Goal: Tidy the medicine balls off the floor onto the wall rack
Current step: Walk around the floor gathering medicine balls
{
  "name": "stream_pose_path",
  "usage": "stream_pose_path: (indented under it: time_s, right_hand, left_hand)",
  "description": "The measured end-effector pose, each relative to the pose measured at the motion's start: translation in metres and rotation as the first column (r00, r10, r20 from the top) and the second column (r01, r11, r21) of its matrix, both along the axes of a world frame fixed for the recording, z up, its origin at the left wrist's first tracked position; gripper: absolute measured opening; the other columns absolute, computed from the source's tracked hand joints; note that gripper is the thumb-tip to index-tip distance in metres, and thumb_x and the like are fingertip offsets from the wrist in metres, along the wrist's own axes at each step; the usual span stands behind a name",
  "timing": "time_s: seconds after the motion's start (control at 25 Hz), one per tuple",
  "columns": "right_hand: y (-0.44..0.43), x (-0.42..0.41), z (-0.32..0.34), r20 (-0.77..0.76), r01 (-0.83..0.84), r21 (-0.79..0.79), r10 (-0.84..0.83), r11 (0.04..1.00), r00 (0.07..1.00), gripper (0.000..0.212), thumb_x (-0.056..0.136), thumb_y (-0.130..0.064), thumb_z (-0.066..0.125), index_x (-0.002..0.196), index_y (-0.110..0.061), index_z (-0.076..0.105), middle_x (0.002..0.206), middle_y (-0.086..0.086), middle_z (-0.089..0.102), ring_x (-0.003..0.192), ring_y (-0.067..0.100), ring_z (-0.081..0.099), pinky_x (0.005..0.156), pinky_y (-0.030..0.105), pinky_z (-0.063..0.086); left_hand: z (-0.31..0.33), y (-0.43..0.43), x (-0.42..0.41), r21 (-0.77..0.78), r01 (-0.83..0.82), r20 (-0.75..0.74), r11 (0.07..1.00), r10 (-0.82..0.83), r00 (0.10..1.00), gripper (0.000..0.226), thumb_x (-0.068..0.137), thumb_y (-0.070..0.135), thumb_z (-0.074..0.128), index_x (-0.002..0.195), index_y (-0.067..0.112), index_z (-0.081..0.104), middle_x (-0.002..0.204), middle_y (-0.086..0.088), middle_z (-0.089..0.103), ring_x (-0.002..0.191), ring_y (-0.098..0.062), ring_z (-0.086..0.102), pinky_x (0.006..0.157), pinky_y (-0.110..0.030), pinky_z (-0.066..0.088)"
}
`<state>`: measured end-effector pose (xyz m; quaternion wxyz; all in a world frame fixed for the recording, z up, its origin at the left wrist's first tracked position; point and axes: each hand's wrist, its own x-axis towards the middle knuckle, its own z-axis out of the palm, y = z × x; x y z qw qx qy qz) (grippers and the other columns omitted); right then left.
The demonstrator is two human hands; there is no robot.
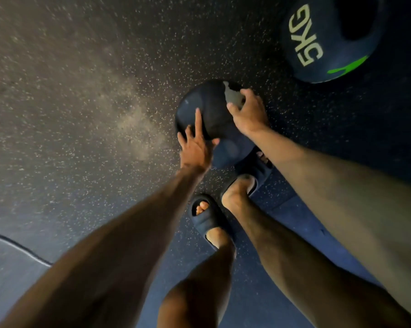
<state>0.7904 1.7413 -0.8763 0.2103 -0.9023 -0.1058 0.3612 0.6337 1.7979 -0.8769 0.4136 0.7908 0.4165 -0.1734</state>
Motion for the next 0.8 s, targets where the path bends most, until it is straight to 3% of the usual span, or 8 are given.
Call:
stream_pose_path:
  time_s: [0.12,0.24,0.36,0.44,0.52,0.68,0.8]
  right_hand:
    - [-0.032,-0.013,0.007,0.004,-0.033,0.097,0.033,0.995,0.999,0.074,0.095,-0.035,0.062,0.157,-0.029,0.023,0.163,0.013,0.019,0.147,0.034,0.026,0.116,0.047,0.031]
    - [-0.045,-0.028,-0.001,-0.094,-0.094,0.116,0.105,0.989,0.990,0.093,0.094,-0.032,0.065,0.159,-0.038,-0.001,0.166,0.018,0.000,0.151,0.039,0.015,0.120,0.052,0.026]
    - [-0.020,-0.005,-0.010,-0.142,0.043,0.101,-0.028,0.994,0.989,0.095,0.098,-0.029,0.060,0.157,-0.038,-0.015,0.165,0.023,-0.007,0.151,0.043,0.012,0.120,0.053,0.024]
    - [-0.011,0.027,-0.015,-0.159,0.150,0.051,-0.141,0.987,0.977,0.093,0.100,-0.028,0.057,0.156,-0.039,-0.016,0.165,0.021,-0.005,0.151,0.041,0.014,0.119,0.054,0.026]
    - [-0.015,0.048,-0.015,-0.139,0.106,0.032,-0.101,0.994,0.985,0.087,0.100,-0.033,0.055,0.156,-0.041,-0.011,0.166,0.018,0.002,0.150,0.039,0.019,0.117,0.054,0.030]
    - [0.006,0.054,-0.006,-0.113,0.056,0.012,-0.055,0.998,0.992,0.082,0.100,-0.039,0.053,0.155,-0.047,-0.007,0.167,0.013,-0.003,0.150,0.039,0.020,0.113,0.057,0.036]
    - [0.023,0.064,-0.004,-0.122,0.026,0.009,-0.024,1.000,0.992,0.081,0.100,-0.042,0.051,0.153,-0.051,-0.009,0.167,0.012,-0.008,0.152,0.041,0.007,0.118,0.059,0.026]
  left_hand:
    - [0.000,0.046,0.057,0.024,-0.093,-0.061,0.995,0.095,0.994,0.076,0.099,0.052,0.047,0.158,0.036,0.001,0.154,-0.026,0.028,0.141,-0.048,0.027,0.118,-0.056,0.024]
    - [-0.016,0.089,0.100,0.029,-0.184,-0.012,0.983,0.184,0.983,0.061,0.103,0.039,0.044,0.158,0.035,0.019,0.153,-0.021,0.032,0.140,-0.043,0.031,0.118,-0.051,0.027]
    - [-0.025,0.111,0.125,0.046,-0.038,0.135,0.998,0.032,0.990,0.057,0.102,0.029,0.045,0.156,0.023,0.029,0.156,-0.022,0.032,0.146,-0.039,0.024,0.124,-0.032,0.014]
    - [-0.027,0.107,0.132,0.063,0.022,0.170,0.998,-0.033,0.985,0.060,0.101,0.033,0.044,0.157,0.025,0.025,0.158,-0.023,0.028,0.148,-0.041,0.021,0.124,-0.042,0.018]
    - [-0.027,0.096,0.136,0.080,-0.012,0.175,0.997,-0.002,0.985,0.061,0.101,0.034,0.045,0.158,0.027,0.022,0.155,-0.027,0.027,0.143,-0.045,0.026,0.119,-0.054,0.026]
    - [-0.022,0.108,0.140,0.060,-0.140,0.094,0.988,0.134,0.986,0.060,0.102,0.029,0.041,0.158,0.021,0.021,0.150,-0.023,0.033,0.135,-0.041,0.034,0.115,-0.053,0.031]
    - [-0.011,0.122,0.130,0.097,0.037,0.019,0.995,-0.039,0.999,0.066,0.104,0.044,0.039,0.160,0.023,0.011,0.162,-0.019,0.017,0.147,-0.039,0.022,0.120,-0.050,0.025]
